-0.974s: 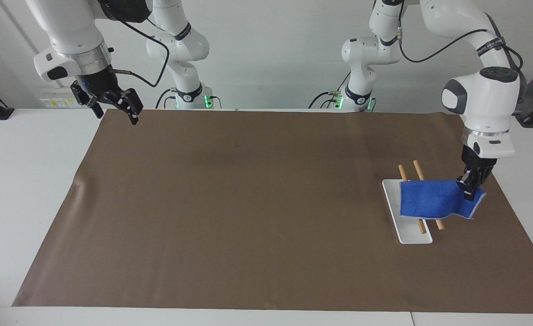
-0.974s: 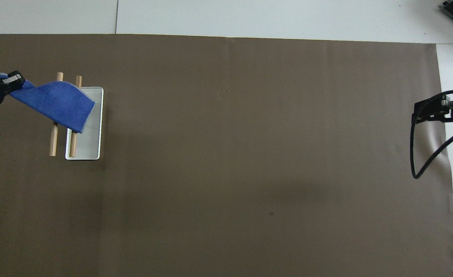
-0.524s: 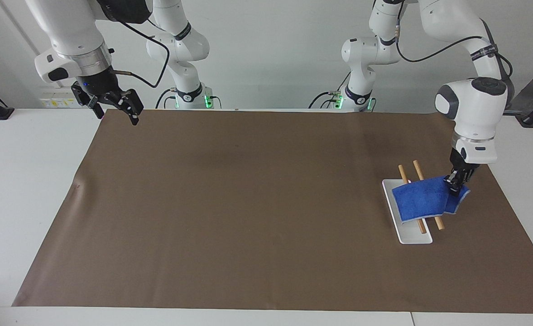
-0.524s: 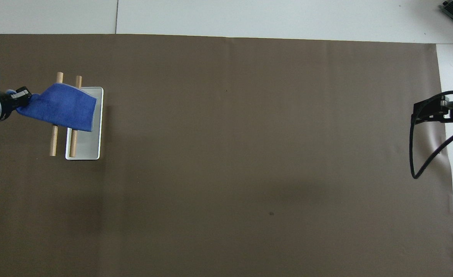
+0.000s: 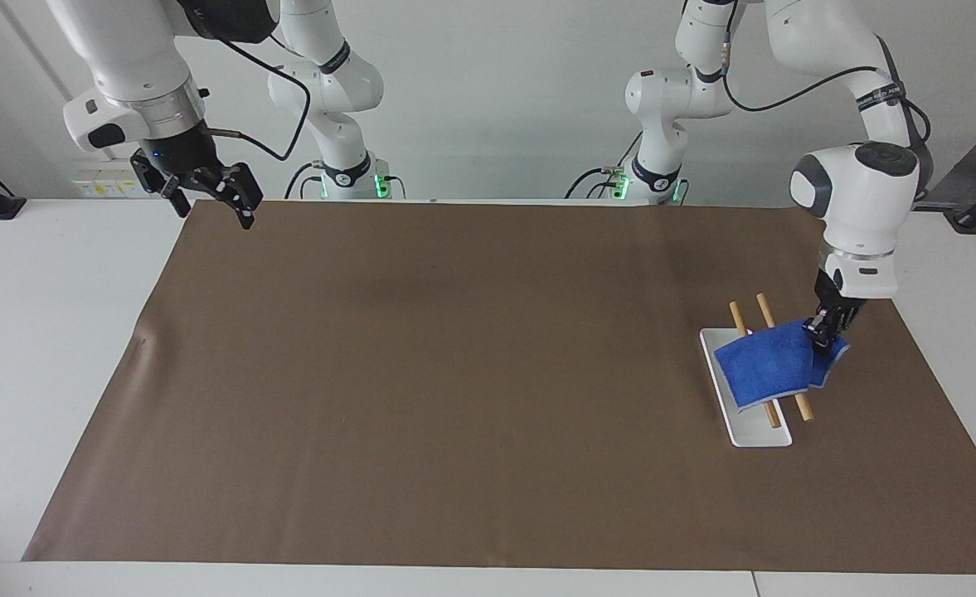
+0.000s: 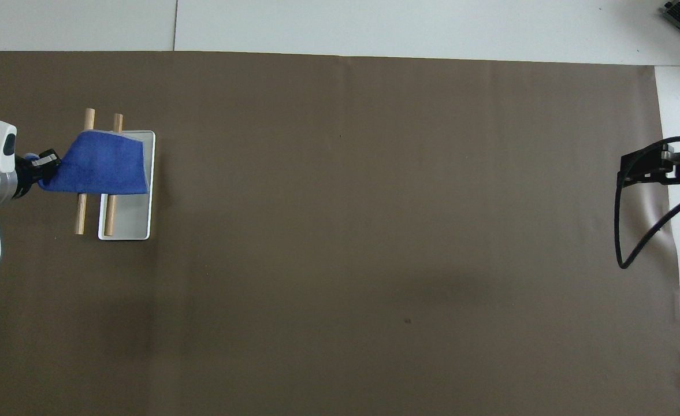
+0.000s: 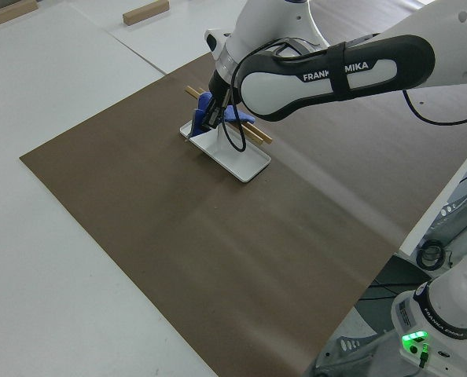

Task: Right arm passes towel to left arm to hang
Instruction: 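Drape the towel over the dowels and open the left gripper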

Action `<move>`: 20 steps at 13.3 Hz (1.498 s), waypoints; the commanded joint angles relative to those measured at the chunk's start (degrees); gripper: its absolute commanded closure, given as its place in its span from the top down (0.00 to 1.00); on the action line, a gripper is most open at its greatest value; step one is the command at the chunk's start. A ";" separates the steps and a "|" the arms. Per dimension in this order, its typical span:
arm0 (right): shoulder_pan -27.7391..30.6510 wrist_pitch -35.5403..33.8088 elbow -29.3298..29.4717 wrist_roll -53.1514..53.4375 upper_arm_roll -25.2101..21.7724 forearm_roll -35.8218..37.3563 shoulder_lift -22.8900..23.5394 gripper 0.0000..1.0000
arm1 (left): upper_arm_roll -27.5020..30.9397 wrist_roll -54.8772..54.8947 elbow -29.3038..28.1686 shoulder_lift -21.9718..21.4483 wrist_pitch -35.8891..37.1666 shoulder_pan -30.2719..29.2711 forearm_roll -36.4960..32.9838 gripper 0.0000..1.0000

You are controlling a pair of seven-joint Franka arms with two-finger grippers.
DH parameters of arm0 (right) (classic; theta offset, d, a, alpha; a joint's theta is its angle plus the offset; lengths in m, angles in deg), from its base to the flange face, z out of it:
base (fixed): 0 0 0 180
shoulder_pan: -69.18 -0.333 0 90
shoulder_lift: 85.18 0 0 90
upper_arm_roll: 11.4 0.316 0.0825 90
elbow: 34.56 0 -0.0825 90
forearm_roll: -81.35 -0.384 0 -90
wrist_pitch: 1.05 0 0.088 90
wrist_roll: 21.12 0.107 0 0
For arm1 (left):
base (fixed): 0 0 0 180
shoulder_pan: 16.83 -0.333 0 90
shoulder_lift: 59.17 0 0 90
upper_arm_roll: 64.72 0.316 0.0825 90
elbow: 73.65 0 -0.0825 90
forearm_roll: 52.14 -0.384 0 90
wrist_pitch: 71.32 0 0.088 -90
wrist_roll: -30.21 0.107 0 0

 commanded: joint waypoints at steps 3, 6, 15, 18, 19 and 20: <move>0.24 1.02 -2.05 -0.90 -0.07 -1.07 -1.61 1.00 | 0.20 -0.28 -2.57 -2.19 -1.04 0.63 -0.80 0.00; 0.24 1.02 -2.05 -0.63 -0.07 -1.07 -1.61 1.00 | 0.28 -0.20 -2.39 -2.10 -1.04 0.63 -0.80 0.05; 0.24 1.02 -2.05 -0.55 -0.07 -1.07 -1.70 1.00 | 0.37 -0.20 -1.51 -1.84 -1.13 0.54 -0.80 1.00; 0.33 1.55 -2.05 -0.28 -0.07 -1.07 -1.61 1.00 | 0.37 -0.11 0.41 -1.22 -0.25 0.45 -0.80 1.00; 0.67 1.81 -2.05 0.33 0.02 -1.25 -1.61 1.00 | 0.37 0.15 1.12 -1.13 0.62 0.45 -0.80 1.00; 1.11 1.90 -2.05 0.42 -0.07 -2.99 -1.61 1.00 | 0.29 0.50 2.43 -0.96 2.37 0.45 -0.72 1.00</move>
